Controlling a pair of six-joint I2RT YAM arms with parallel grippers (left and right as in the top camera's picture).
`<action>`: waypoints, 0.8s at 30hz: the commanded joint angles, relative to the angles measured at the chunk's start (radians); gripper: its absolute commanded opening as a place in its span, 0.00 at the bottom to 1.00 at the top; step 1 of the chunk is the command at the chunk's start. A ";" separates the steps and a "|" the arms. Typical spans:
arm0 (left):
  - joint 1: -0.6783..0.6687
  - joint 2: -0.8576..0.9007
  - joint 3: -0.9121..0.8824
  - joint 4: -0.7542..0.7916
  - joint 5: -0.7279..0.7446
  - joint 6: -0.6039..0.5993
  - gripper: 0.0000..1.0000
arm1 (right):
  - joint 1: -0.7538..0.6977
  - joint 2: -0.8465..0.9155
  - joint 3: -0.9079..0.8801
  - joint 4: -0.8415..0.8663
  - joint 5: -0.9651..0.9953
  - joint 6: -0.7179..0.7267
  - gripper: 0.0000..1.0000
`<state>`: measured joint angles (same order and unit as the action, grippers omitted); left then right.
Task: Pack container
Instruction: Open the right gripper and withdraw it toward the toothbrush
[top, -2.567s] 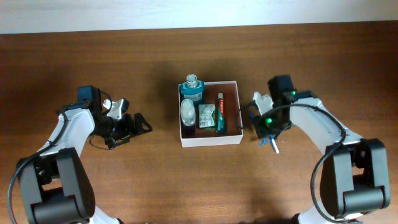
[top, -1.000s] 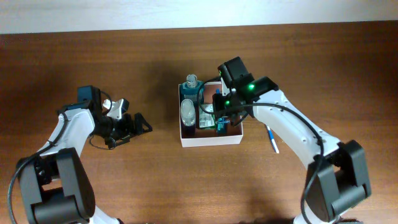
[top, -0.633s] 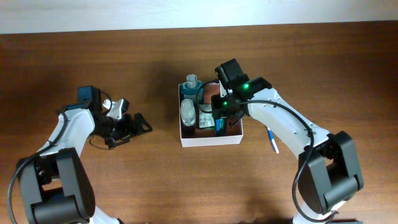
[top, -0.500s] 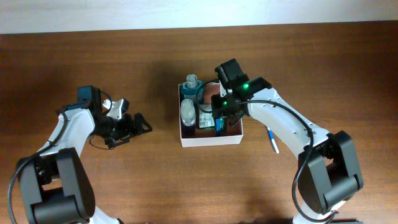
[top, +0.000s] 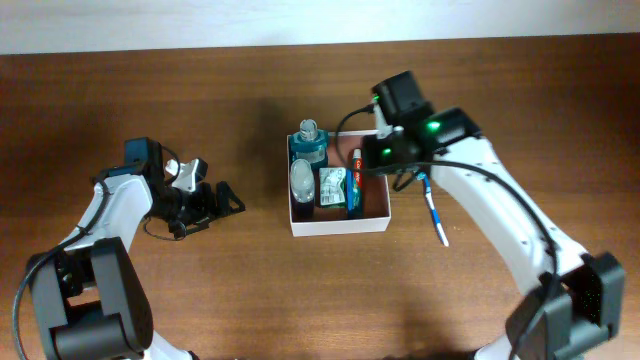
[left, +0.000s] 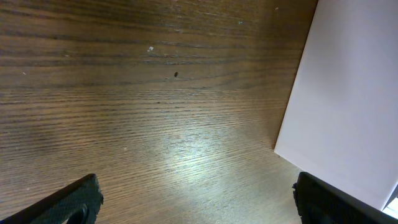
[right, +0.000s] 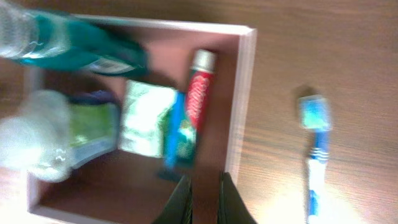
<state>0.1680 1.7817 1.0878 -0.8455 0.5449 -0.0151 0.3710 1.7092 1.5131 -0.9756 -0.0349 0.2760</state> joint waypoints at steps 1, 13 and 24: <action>0.003 -0.026 -0.006 0.000 0.003 0.012 0.99 | -0.061 -0.014 0.009 -0.048 0.109 -0.050 0.08; 0.003 -0.026 -0.006 0.000 0.003 0.012 1.00 | -0.243 -0.013 -0.140 -0.010 0.122 -0.108 0.15; 0.003 -0.026 -0.006 0.000 0.003 0.012 0.99 | -0.251 -0.012 -0.308 0.163 0.096 -0.176 0.23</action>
<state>0.1680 1.7817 1.0878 -0.8452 0.5449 -0.0151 0.1165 1.6970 1.2430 -0.8387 0.0628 0.1253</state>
